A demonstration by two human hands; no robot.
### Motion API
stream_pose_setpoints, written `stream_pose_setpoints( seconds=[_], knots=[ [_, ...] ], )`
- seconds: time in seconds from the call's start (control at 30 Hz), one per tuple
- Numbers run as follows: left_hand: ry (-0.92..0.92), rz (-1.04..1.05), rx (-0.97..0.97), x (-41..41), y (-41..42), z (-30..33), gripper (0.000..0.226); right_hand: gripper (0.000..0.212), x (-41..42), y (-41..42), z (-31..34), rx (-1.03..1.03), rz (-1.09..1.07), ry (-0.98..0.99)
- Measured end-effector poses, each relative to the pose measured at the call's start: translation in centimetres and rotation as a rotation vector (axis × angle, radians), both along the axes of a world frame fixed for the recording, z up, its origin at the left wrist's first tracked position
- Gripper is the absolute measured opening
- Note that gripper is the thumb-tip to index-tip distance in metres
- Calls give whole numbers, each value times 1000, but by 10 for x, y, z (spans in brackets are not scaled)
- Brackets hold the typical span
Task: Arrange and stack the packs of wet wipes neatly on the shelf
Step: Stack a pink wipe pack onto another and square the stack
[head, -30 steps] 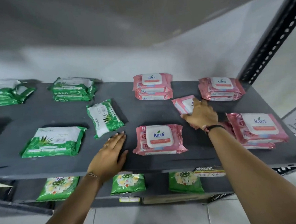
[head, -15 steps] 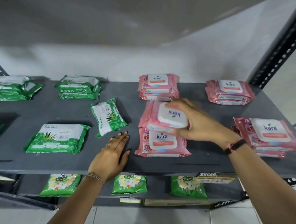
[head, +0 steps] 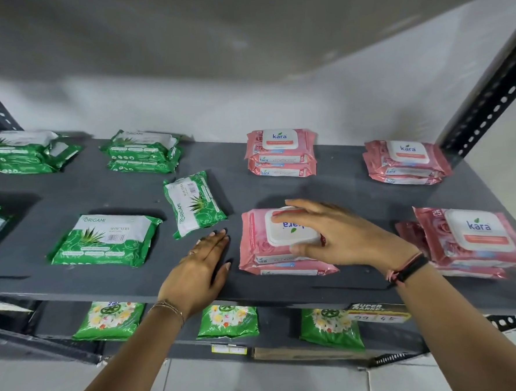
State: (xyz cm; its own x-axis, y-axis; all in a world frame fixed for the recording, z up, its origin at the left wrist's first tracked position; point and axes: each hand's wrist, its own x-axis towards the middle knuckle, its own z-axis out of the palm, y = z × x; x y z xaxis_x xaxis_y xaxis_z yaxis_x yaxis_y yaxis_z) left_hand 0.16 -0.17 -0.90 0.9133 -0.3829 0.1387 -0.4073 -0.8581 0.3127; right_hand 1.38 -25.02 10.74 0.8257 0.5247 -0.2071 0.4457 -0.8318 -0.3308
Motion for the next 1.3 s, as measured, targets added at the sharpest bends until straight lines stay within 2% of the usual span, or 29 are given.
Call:
stream_pose_setpoints(
  seconds=[0.13, 0.3, 0.33, 0.4, 0.43, 0.5, 0.57, 0.7, 0.87, 1.03, 1.17, 1.3],
  knots=[
    [2, -2, -5, 0, 0, -1, 59, 50, -5, 2, 4, -120, -53, -95],
    [-2, -1, -19, 0, 0, -2, 59, 35, -8, 4, 12, -100, -86, -181],
    [-2, -1, -20, 0, 0, -2, 60, 45, -6, 3, 13, -122, -69, -204],
    [-2, 1, -23, 1, 1, -2, 60, 81, -1, 0, 14, -222, 20, -184],
    [-3, 1, -23, 1, 1, -3, 60, 91, 1, 1, 16, -270, 64, -151],
    [-2, 0, -23, 1, 1, -3, 60, 98, 2, 2, 16, -312, 124, -98],
    [3, -3, -21, 1, 1, -2, 58, 95, 2, 3, 12, -316, 135, -84],
    [7, -12, -20, 2, 1, -3, 57, 72, 3, 3, 11, -255, 71, -152],
    [7, -1, -23, 1, 2, -4, 57, 79, -3, 16, 2, -289, -54, -323],
    [-3, 2, -19, 1, 1, -3, 57, 93, -2, 9, 2, -202, -10, -131],
    [-2, 2, -6, 1, 1, -3, 57, 82, -1, 8, -2, -154, 23, -178],
    [-8, 0, -3, 1, 1, -4, 57, 81, -3, 9, -8, -143, -10, -244]
  ],
)
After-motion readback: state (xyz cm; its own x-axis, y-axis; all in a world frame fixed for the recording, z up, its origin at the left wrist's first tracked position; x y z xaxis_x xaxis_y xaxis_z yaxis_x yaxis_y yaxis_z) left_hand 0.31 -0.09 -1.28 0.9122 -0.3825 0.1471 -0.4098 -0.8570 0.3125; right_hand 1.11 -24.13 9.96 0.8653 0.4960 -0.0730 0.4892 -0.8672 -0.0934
